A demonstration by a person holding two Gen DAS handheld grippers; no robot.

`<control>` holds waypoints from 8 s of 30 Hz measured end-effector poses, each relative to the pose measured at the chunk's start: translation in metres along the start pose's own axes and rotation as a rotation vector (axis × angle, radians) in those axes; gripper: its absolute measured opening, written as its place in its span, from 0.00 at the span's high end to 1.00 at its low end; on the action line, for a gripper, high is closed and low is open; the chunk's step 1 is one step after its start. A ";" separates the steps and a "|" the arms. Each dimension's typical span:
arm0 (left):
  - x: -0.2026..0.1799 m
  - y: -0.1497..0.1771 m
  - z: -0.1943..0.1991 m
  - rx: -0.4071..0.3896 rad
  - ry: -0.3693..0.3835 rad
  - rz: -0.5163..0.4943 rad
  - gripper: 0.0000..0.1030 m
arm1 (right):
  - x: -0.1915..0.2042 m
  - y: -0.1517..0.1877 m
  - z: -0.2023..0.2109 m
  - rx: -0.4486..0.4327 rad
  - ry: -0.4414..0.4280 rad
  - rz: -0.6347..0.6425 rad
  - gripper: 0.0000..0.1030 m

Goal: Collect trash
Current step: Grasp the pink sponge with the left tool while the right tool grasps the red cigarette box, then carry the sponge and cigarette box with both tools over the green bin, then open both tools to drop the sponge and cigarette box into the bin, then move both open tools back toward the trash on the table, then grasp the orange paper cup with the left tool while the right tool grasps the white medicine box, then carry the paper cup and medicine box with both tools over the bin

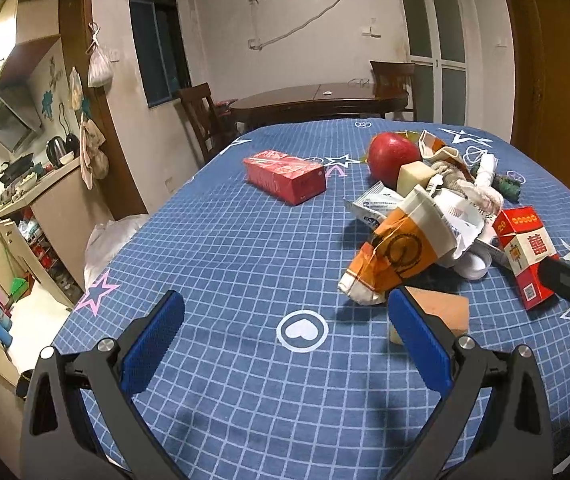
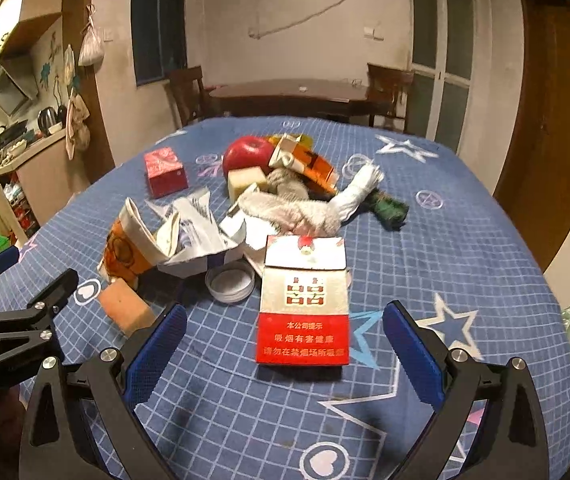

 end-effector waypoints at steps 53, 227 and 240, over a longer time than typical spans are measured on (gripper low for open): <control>-0.095 -0.002 0.018 0.179 0.370 -0.065 0.55 | -0.054 0.039 0.064 -0.108 -0.014 -0.149 0.44; -0.033 0.011 -0.002 0.259 0.455 -0.265 0.61 | -0.004 0.055 0.029 0.050 -0.396 0.124 0.53; -0.137 -0.043 0.064 0.074 0.553 -0.269 0.61 | -0.078 0.032 0.115 -0.186 -0.134 -0.102 0.53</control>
Point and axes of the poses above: each gripper's, at about its wrist camera, not at the fingertips, and z roughly against the way its jaws point, x to its left, y to its underside, the point moved 6 cm from there along -z, roughly the way its jaws point, and after that the axes turned 14 degrees about z, right-handed, at the moved point
